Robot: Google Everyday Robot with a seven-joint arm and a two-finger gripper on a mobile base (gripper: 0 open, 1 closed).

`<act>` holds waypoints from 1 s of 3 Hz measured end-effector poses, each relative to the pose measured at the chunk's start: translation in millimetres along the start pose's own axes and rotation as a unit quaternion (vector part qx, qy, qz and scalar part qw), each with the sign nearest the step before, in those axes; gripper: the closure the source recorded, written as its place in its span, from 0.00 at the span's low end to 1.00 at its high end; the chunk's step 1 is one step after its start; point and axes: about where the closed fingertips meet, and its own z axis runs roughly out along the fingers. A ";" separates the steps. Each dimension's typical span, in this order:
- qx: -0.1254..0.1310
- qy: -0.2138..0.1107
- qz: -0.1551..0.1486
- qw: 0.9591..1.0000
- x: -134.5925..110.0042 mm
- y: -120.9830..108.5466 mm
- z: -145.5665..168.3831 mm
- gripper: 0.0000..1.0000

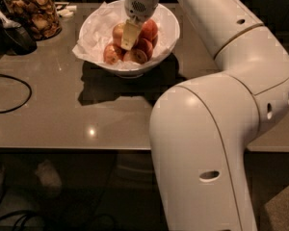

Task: Pick apple from white bowl

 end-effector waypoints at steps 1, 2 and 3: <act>0.016 -0.013 0.004 1.000 -4.0 -3.8 -10.8 1.00; 0.043 -0.018 0.002 0.999 -5.4 -3.5 -39.6 1.00; 0.060 -0.032 -0.001 0.998 -7.3 -1.6 -65.2 1.00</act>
Offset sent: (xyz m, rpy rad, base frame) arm -0.0249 -0.0293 0.0838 0.0030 -0.1442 -0.0508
